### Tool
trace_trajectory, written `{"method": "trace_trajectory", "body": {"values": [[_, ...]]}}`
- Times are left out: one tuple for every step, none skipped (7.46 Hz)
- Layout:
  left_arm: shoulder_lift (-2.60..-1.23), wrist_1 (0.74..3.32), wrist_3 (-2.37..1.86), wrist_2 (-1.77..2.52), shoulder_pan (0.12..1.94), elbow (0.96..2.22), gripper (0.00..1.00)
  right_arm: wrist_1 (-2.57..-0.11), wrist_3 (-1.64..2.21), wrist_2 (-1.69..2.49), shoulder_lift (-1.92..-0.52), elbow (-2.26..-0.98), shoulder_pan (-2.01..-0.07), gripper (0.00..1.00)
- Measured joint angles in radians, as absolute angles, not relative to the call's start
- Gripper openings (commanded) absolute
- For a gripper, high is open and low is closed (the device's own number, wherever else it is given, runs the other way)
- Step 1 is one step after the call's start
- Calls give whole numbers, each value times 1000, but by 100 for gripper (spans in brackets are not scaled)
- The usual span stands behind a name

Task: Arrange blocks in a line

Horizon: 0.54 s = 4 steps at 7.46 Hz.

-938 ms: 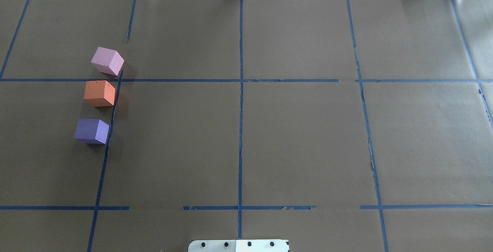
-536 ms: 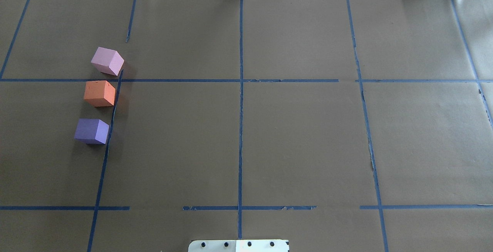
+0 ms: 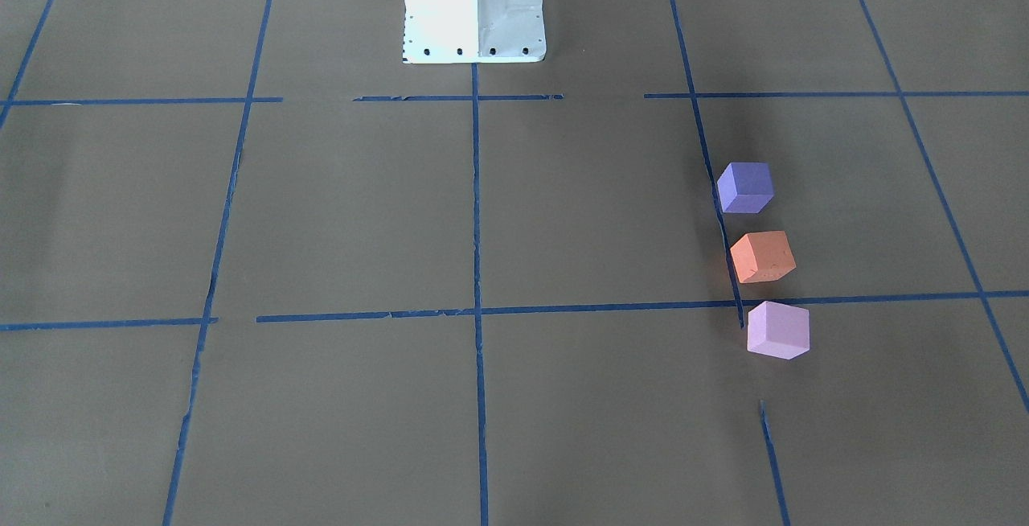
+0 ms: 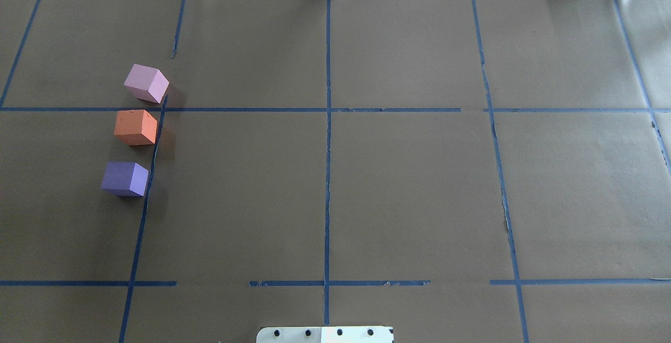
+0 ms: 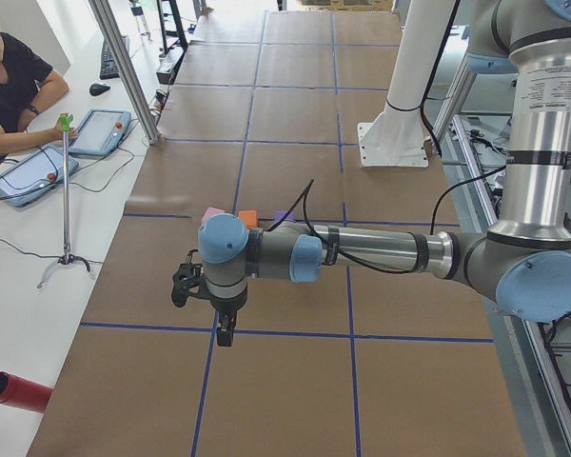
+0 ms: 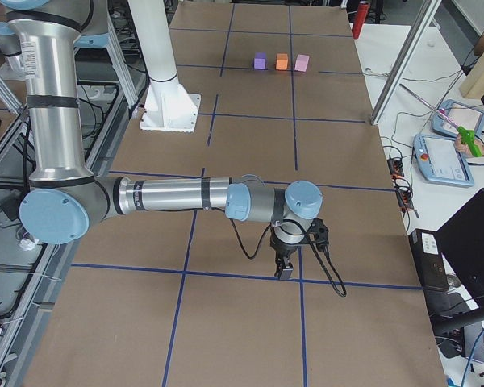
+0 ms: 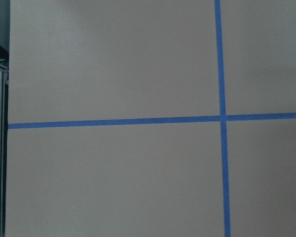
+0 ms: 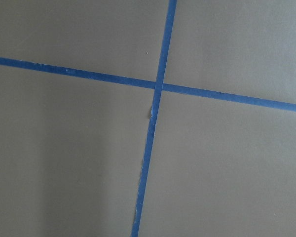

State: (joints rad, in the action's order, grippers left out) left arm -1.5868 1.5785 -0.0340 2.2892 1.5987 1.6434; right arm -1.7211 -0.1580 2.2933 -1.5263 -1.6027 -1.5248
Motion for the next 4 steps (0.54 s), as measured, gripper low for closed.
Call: {"method": "trace_trajectory", "body": {"values": [[-1586, 1574, -62, 2290, 1572, 1658, 100, -1721, -158, 2293, -1526, -1603, -1525, 100], [-1586, 1556, -73, 2290, 1561, 1667, 100, -1721, -158, 2293, -1526, -1603, -1525, 100], [-1587, 1521, -75, 2290, 1557, 1674, 100, -1721, -158, 2293, -1526, -1603, -1525, 100], [-1588, 1486, -72, 2290, 1556, 1677, 100, -1721, -158, 2293, -1526, -1603, -1525, 100]]}}
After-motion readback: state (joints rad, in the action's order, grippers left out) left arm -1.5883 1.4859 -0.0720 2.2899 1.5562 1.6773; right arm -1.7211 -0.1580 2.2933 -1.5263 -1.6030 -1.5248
